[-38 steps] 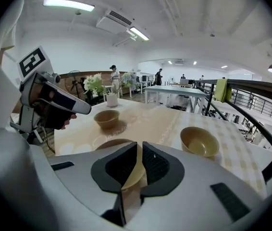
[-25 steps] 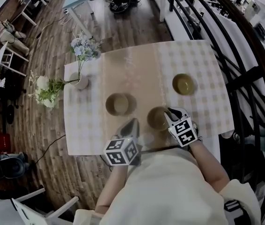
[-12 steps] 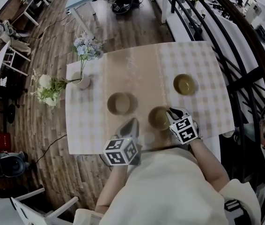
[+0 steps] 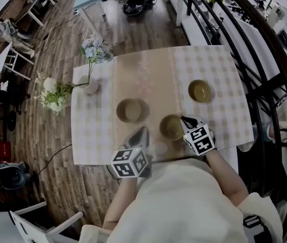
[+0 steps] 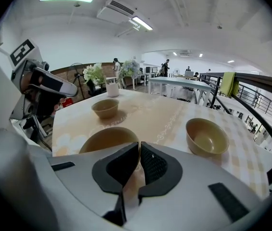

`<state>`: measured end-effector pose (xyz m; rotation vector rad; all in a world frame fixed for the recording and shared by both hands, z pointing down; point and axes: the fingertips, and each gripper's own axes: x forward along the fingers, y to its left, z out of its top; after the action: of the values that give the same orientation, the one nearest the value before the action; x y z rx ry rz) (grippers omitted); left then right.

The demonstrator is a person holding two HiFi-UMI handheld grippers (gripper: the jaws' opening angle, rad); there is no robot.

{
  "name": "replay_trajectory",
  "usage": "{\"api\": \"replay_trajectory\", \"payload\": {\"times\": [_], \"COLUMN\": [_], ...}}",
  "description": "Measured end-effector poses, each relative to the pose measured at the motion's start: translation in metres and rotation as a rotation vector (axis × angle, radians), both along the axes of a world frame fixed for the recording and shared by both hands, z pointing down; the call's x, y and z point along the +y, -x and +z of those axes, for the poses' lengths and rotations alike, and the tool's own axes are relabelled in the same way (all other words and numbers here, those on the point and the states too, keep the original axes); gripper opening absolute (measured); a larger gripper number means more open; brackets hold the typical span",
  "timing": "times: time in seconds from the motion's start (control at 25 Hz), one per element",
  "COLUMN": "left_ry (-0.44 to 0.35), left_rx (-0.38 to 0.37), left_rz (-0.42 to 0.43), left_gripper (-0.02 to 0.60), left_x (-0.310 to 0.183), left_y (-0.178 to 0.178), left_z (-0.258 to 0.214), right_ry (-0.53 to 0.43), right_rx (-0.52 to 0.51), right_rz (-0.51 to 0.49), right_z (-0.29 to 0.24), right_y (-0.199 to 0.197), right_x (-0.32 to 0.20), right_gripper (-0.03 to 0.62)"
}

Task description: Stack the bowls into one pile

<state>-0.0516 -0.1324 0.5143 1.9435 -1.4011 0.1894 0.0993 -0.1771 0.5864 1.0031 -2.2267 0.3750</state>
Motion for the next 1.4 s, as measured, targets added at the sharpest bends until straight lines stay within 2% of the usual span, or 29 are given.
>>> {"api": "replay_trajectory", "payload": {"times": [0.36,0.64,1.12,1.4], "left_ry": [-0.004,-0.007,0.001,0.009], "left_rx": [-0.009,-0.014,-0.022,-0.020], "left_rz": [-0.001,-0.002,0.016,0.024], "left_gripper": [0.006,0.006,0.006,0.006], "left_x": [-0.003,-0.009,-0.017,-0.021], "left_y": [0.001,0.002,-0.005,-0.009], "left_z": [0.000,-0.001,0.000,0.003], "right_ry": [-0.060,-0.106,-0.178,-0.224], "right_rx": [-0.060,-0.055,-0.028,-0.045], "right_rz": [-0.040,-0.055,-0.011,0.021], "right_z": [-0.037,-0.055,-0.081,-0.102], "right_y": [0.014,0.015,-0.016,-0.028], "right_x": [-0.005,-0.017,-0.054,-0.075], "right_gripper": [0.005,0.003,0.002,0.002]}}
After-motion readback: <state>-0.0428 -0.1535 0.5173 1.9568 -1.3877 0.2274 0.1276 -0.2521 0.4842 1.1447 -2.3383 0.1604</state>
